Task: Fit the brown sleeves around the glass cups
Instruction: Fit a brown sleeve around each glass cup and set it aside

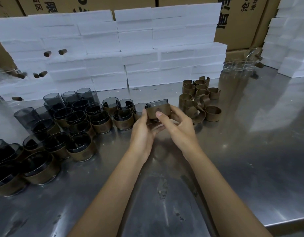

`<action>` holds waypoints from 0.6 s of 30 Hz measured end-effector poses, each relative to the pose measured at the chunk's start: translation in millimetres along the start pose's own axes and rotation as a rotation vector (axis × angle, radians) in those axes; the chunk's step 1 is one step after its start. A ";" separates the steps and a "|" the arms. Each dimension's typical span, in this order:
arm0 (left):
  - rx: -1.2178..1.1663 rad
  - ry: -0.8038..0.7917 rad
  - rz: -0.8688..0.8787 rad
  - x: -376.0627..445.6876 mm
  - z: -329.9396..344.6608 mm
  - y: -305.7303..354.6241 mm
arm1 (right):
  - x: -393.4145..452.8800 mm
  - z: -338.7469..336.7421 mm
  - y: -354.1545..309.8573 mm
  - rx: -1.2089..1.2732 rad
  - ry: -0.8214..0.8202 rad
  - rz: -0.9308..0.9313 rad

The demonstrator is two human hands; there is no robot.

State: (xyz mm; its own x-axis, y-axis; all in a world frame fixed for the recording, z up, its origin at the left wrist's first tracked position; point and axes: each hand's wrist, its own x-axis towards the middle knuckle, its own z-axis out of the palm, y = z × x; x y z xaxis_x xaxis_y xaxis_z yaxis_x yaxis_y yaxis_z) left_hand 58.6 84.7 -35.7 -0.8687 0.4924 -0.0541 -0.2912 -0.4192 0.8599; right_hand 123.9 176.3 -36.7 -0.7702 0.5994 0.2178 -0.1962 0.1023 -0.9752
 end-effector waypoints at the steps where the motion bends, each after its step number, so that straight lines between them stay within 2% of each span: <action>1: 0.046 0.014 0.020 -0.5 -0.3 0.4 | 0.4 -0.1 1.4 -0.007 -0.005 -0.004; 7: 0.269 0.087 0.034 1.4 -2.0 3.9 | 5.6 -2.4 10.0 -0.042 -0.025 0.017; 9: 0.407 0.075 0.075 1.1 -3.5 3.7 | 6.9 -3.8 14.5 -0.183 -0.032 0.008; 12: 0.738 0.068 0.200 0.3 -7.1 -2.1 | 5.7 -4.5 23.0 -0.481 -0.065 -0.065; 15: 0.982 0.169 0.254 2.6 -9.4 -3.3 | 4.1 -4.7 28.2 -0.609 -0.086 -0.071; 18: 1.123 0.253 0.337 5.7 -13.9 -0.6 | 5.1 -4.9 31.1 -0.693 -0.114 -0.055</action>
State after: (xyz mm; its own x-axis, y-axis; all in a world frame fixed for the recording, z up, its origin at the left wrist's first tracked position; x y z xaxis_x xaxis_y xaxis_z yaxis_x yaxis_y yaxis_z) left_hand 48.2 77.2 -43.5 -0.9250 0.2687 0.2687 0.3687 0.4631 0.8060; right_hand 116.9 186.4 -66.1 -0.8367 0.4957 0.2330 0.1661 0.6350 -0.7545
